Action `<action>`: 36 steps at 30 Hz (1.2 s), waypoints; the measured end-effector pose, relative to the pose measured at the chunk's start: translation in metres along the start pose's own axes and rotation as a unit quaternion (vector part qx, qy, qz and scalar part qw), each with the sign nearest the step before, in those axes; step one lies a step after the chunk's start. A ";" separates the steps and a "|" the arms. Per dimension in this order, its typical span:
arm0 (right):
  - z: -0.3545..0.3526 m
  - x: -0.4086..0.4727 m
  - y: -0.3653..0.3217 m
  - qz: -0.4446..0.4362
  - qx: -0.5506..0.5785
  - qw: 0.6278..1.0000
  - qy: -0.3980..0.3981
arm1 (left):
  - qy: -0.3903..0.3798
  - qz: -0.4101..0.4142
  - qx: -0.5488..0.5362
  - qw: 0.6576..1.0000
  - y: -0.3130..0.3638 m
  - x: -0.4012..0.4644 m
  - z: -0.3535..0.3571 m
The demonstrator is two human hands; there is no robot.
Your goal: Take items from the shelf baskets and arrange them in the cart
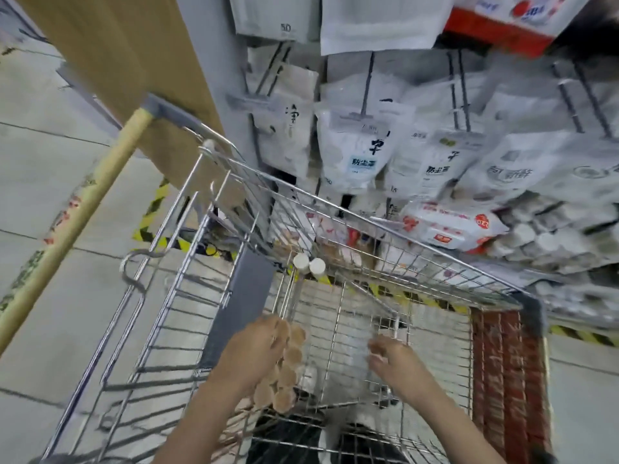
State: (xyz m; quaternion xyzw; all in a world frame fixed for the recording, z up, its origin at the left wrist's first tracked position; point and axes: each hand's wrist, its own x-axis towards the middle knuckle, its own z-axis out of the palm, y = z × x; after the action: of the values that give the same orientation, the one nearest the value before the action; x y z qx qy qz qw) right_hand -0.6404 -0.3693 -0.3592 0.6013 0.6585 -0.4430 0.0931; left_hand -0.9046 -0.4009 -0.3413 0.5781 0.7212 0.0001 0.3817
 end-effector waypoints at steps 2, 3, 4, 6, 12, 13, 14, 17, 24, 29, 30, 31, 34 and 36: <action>0.014 0.033 -0.004 0.030 0.021 0.999 -0.011 | -0.041 0.005 0.025 0.999 -0.011 0.036 0.006; 0.021 0.049 -0.006 0.049 0.034 0.998 -0.018 | -0.060 0.009 0.040 0.997 -0.016 0.053 0.009; 0.029 0.065 -0.007 0.066 0.051 0.996 -0.023 | -0.075 0.012 0.057 0.995 -0.019 0.070 0.013; 0.043 0.097 -0.009 0.096 0.087 0.991 -0.025 | -0.088 0.016 0.063 0.994 -0.026 0.101 0.022; 0.068 0.188 -0.008 0.129 0.123 0.984 0.010 | -0.036 -0.025 -0.031 0.999 -0.038 0.186 0.063; 0.070 0.202 -0.008 0.128 0.119 0.984 0.019 | -0.022 -0.026 -0.032 0.999 -0.039 0.198 0.070; 0.072 0.215 -0.007 0.122 0.121 0.985 0.028 | -0.004 -0.028 -0.028 0.999 -0.039 0.210 0.077; 0.075 0.248 -0.004 0.083 0.113 0.988 0.065 | 0.050 -0.022 -0.007 0.998 -0.037 0.240 0.094; 0.089 0.295 0.000 -0.001 0.045 0.990 0.134 | 0.093 0.027 0.128 0.987 -0.034 0.286 0.109; 0.100 0.308 0.004 -0.035 0.006 0.990 0.135 | 0.092 0.037 0.246 0.964 -0.033 0.297 0.114; 0.101 0.309 0.005 -0.036 0.009 0.989 0.143 | 0.099 0.040 0.256 0.961 -0.032 0.297 0.115; 0.102 0.311 0.005 -0.037 0.012 0.987 0.153 | 0.110 0.046 0.266 0.957 -0.033 0.296 0.115; 0.104 0.312 0.008 -0.050 0.011 0.984 0.173 | 0.124 0.061 0.290 0.947 -0.034 0.292 0.112; 0.105 0.308 0.012 -0.049 0.026 0.983 0.178 | 0.132 0.069 0.304 0.941 -0.038 0.292 0.108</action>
State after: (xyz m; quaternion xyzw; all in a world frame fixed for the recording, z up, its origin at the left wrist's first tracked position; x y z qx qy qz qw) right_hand -0.7531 -0.2250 -0.6288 0.6398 0.6811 -0.3505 -0.0629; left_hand -0.8881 -0.2180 -0.5952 0.7094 0.6895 -0.1167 0.0885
